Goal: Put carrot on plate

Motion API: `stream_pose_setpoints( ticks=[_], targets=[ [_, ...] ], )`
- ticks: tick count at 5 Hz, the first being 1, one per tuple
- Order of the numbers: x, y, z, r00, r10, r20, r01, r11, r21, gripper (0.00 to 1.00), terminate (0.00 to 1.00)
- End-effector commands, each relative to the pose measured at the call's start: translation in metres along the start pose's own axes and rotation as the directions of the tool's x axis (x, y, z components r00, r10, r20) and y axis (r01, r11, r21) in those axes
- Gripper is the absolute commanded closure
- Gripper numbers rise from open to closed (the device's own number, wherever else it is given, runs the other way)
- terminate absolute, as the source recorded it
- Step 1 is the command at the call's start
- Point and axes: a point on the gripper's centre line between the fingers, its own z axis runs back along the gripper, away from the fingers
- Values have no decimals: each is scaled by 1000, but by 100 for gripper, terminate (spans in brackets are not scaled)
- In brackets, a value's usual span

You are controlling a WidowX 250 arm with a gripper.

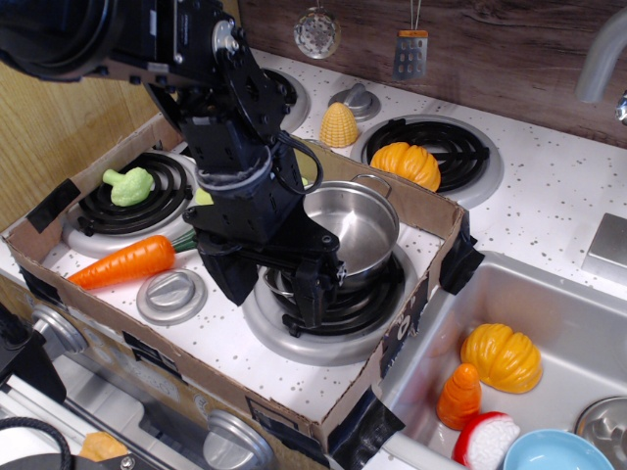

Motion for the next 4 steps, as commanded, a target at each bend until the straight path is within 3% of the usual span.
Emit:
stream_pose_setpoints(
  ticks=[1,2,3,4],
  targets=[
    [0,0,0,1000,0,0,0,1000,0,0,0],
    [-2,9,25,994,-85,-71,91,993,76,0,0],
    [-7,22,47,963,-237,-126,255,955,152,0,0],
    [-9,38,49,932,-335,-138,356,918,174,0,0]
  ],
)
